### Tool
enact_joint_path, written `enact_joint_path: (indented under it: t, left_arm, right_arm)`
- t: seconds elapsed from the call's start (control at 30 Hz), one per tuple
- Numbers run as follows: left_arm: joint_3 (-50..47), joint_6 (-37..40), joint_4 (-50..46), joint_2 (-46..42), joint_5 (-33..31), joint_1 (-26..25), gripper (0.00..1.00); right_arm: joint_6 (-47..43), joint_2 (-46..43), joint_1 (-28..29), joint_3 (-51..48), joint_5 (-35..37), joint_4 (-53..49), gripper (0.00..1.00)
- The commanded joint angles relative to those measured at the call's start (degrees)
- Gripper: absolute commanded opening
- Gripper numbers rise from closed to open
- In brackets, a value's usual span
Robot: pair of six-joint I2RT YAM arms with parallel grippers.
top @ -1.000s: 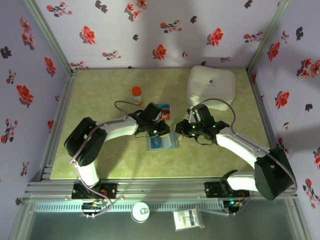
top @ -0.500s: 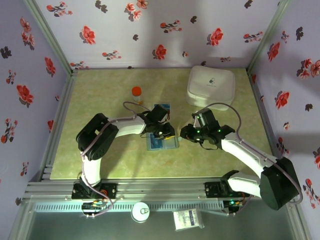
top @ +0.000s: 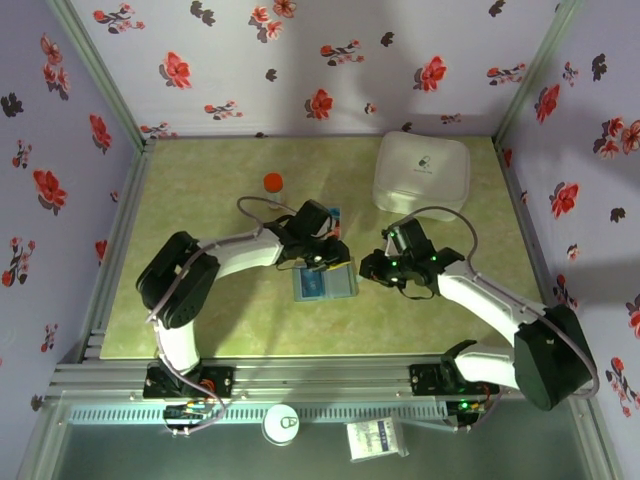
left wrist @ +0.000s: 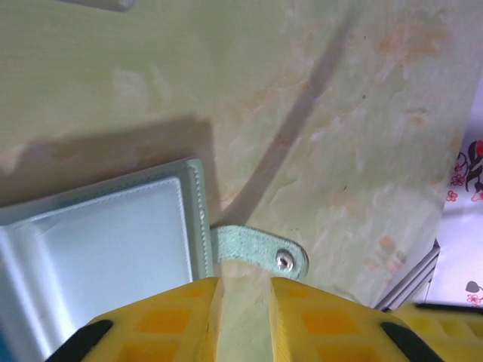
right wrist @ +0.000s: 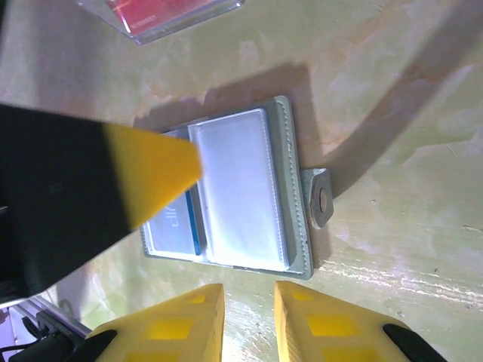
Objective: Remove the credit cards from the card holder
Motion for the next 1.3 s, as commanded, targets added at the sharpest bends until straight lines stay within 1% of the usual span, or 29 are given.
enact_joint_path:
  t: [0.0,0.23,0.47,0.63,0.9,1.27]
  left_arm:
    - [-4.0,2.1,-0.5,-4.7,-0.2,1.7,0.22]
    - [-13.6,2.2,0.6,-12.7,-0.9,5.3,0.21]
    - [-20.0,1.9,1.0,-17.3,-1.1,7.8,0.16]
    - [-21.7,2.2,1.1,-16.8,-1.1,8.2,0.12]
    - [-22.4,2.1,3.3,-13.5,-0.7,8.2,0.04]
    - [-22.3,3.9,1.4,-11.4,-2.4,8.9,0.00]
  right_arm:
    - [1.2,3.0,1.4,3.0,-0.8,2.5,0.24]
    - [1.4,12.6,6.5,9.0,-0.2,4.2,0.25]
    - [1.9,21.1,10.0,14.7,-1.0,5.6,0.25]
    - [2.2,24.5,11.1,16.4,-1.6,6.7,0.25]
    - [2.4,25.6,11.5,16.2,-2.2,6.9,0.25]
    - [3.0,27.3,12.5,15.7,-3.2,8.3,0.25]
